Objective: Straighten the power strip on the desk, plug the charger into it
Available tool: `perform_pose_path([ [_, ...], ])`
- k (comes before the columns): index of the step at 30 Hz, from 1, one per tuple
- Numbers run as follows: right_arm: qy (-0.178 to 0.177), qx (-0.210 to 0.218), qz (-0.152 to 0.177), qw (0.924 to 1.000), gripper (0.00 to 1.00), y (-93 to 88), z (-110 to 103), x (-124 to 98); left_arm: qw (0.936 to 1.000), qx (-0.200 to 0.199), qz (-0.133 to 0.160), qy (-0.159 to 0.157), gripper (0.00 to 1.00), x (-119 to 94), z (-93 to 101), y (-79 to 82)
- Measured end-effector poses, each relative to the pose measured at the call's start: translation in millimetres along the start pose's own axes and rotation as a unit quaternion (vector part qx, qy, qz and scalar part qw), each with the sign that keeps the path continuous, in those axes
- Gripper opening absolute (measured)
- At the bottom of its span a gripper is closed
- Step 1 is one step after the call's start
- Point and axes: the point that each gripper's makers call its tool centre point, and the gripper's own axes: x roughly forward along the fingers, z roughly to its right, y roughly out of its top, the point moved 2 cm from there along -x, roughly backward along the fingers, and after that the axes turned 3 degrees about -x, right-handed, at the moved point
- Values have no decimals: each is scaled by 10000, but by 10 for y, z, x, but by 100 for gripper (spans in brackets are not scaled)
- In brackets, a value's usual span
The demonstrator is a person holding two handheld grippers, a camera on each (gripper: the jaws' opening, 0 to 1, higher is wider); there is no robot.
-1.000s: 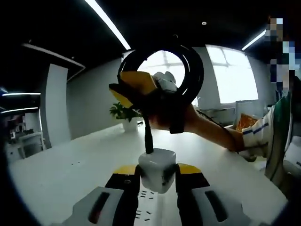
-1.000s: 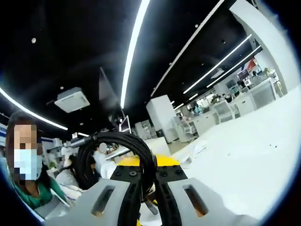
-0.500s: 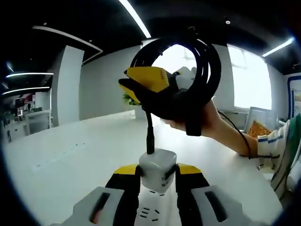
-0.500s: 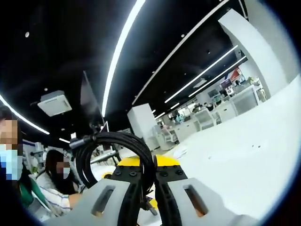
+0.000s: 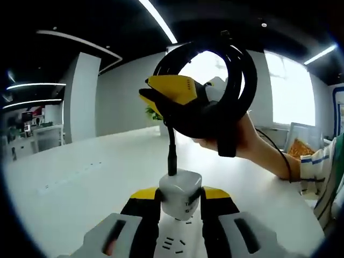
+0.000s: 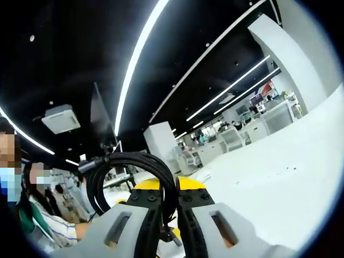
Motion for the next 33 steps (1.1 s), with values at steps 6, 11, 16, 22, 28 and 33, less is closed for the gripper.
perform_pose_path([
  [6,83,24,-1,10000,8,-20,-31,13,9997,78,152,192,29,-19,19,-25],
  [11,139,74,3,9999,8,-19,-56,-3,9986,229,270,403,29,-18,43,-32],
  [16,217,70,-22,9997,8,-49,-132,-19,9961,508,368,619,28,-25,68,-46],
  [22,153,141,-180,9996,9,-88,-134,-52,9940,766,254,744,28,-17,55,-73],
  [28,212,107,-133,9996,10,-110,-157,-89,9931,851,235,775,28,-5,42,-101],
  [33,376,170,-194,9990,13,-133,-156,-139,9933,810,285,779,27,-5,27,-96],
])
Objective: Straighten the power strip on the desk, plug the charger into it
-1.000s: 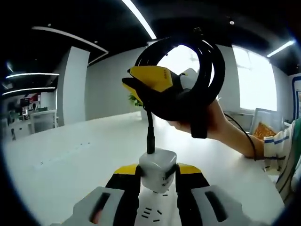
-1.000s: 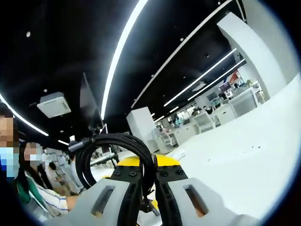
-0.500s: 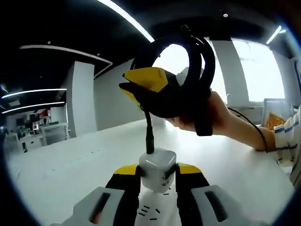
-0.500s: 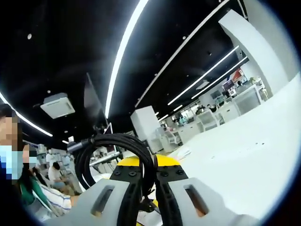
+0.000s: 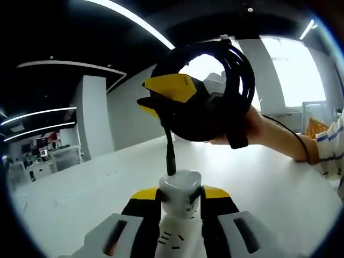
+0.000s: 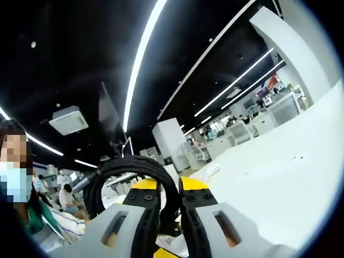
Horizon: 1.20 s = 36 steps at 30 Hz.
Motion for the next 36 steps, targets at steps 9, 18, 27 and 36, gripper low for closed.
perform_pose_path([
  [9,-133,-800,-368,9960,17,-17,-96,-62,10000,29,-53,-22,25,-7,-3,-23],
  [18,-122,-911,-478,9946,18,-109,-112,-180,9999,46,-49,-78,25,-18,11,-20],
  [27,-192,-1162,-757,9902,23,-239,-92,-282,9998,59,-50,-179,25,-47,18,-19],
  [36,157,-1661,-1877,9680,23,-466,-17,-251,9994,120,-115,-298,25,-76,-44,1],
])
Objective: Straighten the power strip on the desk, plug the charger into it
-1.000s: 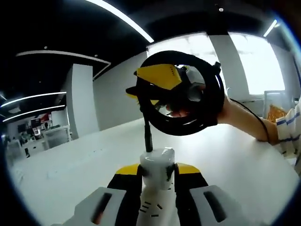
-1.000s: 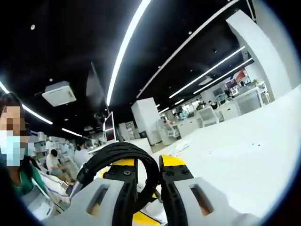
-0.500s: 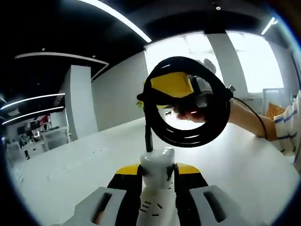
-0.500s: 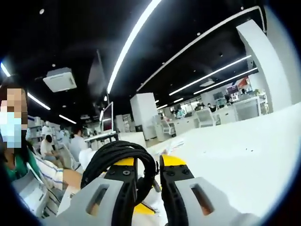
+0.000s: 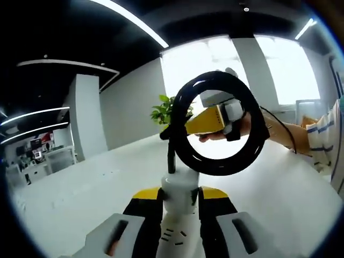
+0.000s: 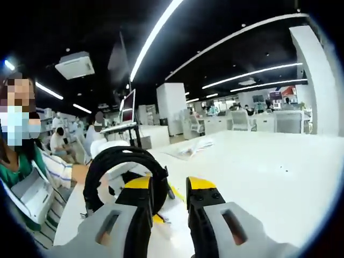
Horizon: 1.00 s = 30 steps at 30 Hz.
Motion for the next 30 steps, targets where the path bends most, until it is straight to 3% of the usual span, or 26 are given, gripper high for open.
perform_pose_path([
  [3,133,-22,14,9999,23,50,2,39,10000,35,-14,-21,25,-5,13,-5],
  [9,351,-314,-611,9970,23,70,-26,88,10000,-1,-46,-56,25,-8,30,-10],
  [13,416,-429,-651,9961,23,141,-89,105,9999,54,-86,-48,25,2,55,-13],
  [15,457,-433,-904,9939,23,109,-99,136,9999,75,-101,-40,25,9,61,-13],
  [18,461,-855,-1620,9820,21,-74,-89,176,9999,69,-114,-31,25,11,66,-16],
  [20,527,-790,-1774,9795,21,-111,-168,242,9999,73,-122,-35,25,12,72,-18],
  [28,288,-1373,-2366,9614,17,-142,-146,237,9999,80,-137,66,26,13,82,-17],
  [30,112,-1740,-2602,9497,14,-183,-89,213,9998,96,-141,123,26,11,77,-18],
])
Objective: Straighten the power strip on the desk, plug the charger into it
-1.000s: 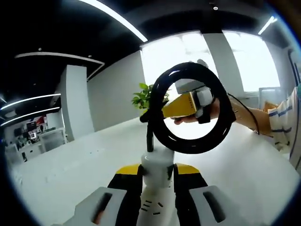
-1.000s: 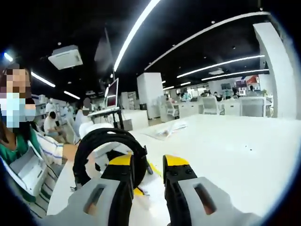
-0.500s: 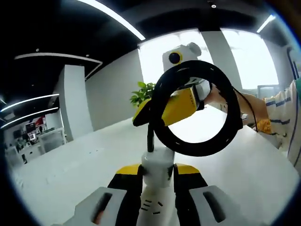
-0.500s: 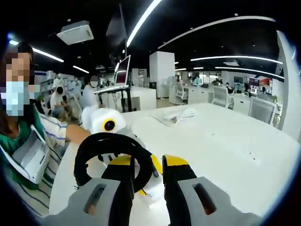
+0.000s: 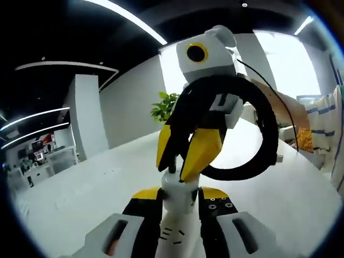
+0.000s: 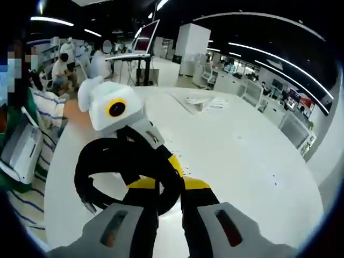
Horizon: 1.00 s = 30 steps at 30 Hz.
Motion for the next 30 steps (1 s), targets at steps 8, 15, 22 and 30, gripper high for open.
perform_pose_path([
  [8,124,398,198,9989,13,-25,-50,84,9998,-157,-61,-124,24,-115,-3,-42],
  [15,148,625,236,9977,12,-19,10,71,9996,-203,-34,168,20,-634,-203,-98],
  [22,162,810,203,9964,12,-16,50,57,9939,299,-80,1060,20,-1206,-545,-221],
  [30,125,888,61,9960,12,-13,75,24,9911,-361,314,1245,20,-1339,-646,-115],
])
